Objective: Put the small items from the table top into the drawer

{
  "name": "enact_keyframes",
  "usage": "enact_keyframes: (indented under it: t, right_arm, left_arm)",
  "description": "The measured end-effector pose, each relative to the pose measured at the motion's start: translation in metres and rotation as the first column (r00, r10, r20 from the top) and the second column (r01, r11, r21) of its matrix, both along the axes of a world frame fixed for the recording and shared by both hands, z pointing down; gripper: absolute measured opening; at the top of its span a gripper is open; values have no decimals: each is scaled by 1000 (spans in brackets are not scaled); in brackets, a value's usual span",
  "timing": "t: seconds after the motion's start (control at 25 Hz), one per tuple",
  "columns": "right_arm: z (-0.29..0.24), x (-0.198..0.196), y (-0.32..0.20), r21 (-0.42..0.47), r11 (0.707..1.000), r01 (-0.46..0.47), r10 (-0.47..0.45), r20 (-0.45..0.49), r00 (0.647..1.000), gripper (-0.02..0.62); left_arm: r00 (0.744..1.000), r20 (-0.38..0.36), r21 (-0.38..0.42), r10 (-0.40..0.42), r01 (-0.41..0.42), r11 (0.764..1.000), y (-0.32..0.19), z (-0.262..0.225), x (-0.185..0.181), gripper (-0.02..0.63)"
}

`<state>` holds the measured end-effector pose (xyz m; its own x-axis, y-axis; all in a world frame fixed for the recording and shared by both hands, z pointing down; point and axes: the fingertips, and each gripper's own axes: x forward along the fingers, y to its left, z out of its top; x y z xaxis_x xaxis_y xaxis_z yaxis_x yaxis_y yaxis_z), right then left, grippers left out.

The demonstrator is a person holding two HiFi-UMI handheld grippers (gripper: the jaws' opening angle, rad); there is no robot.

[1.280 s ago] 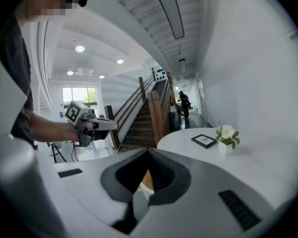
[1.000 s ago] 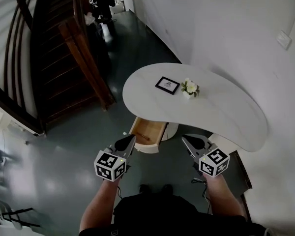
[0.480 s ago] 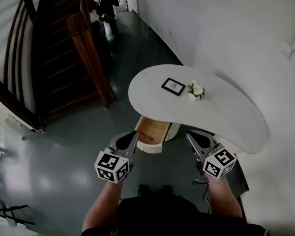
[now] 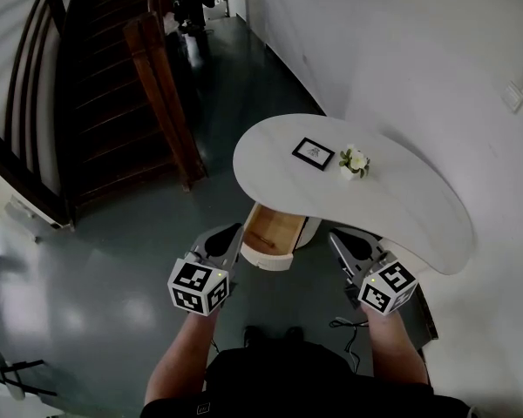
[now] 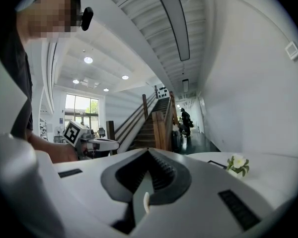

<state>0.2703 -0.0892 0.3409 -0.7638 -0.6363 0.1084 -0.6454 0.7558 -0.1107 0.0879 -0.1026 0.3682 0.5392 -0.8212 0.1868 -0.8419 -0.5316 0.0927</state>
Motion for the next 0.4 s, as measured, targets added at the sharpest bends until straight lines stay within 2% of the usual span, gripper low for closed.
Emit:
enact_keyframes:
  t: [0.4]
  right_arm:
    - [6, -10, -4, -15, 1000, 4, -4, -1, 1000, 11]
  left_arm:
    - [1000, 8, -27, -9, 9, 1000, -1, 12, -11, 11]
